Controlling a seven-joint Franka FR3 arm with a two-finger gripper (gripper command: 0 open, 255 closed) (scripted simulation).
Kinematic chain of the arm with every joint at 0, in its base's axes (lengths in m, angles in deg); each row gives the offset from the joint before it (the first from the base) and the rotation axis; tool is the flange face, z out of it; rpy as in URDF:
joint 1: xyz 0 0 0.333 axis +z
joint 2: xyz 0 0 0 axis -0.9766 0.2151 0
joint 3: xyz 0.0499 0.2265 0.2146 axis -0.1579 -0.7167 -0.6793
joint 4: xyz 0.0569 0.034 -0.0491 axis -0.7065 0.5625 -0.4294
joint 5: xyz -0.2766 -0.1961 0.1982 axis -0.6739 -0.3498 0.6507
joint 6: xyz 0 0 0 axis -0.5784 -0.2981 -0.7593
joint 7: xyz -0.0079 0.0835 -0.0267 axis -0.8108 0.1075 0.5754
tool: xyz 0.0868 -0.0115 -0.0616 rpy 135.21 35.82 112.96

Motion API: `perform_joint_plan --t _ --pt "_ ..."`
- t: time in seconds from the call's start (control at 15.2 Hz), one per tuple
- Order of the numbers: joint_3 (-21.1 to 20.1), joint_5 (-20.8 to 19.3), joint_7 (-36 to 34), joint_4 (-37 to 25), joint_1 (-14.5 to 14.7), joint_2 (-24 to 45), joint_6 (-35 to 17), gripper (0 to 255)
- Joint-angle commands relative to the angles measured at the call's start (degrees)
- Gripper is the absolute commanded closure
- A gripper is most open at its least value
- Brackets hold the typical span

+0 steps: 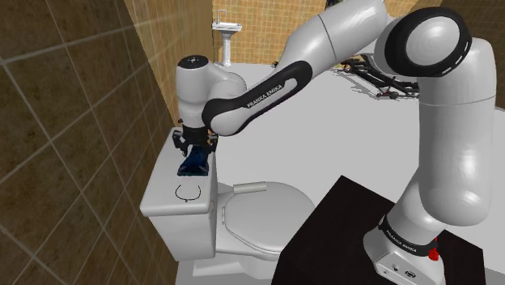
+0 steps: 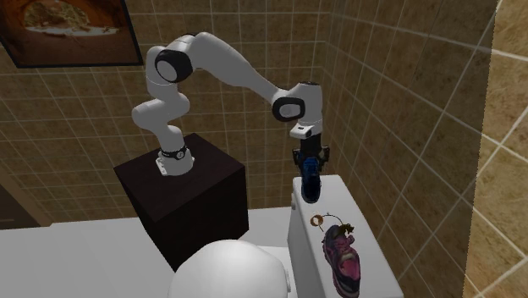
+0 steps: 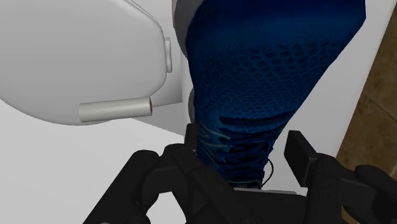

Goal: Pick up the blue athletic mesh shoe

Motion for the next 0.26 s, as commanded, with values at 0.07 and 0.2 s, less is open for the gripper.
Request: perform_joint_plan --t 0.07,0.2 --pt "-0.5 1.0 0.9 -0.8 -0.3 -1.1 1.6 255" --pt "-0.5 1.0 0.9 -0.8 -0.3 -1.2 1.7 255"
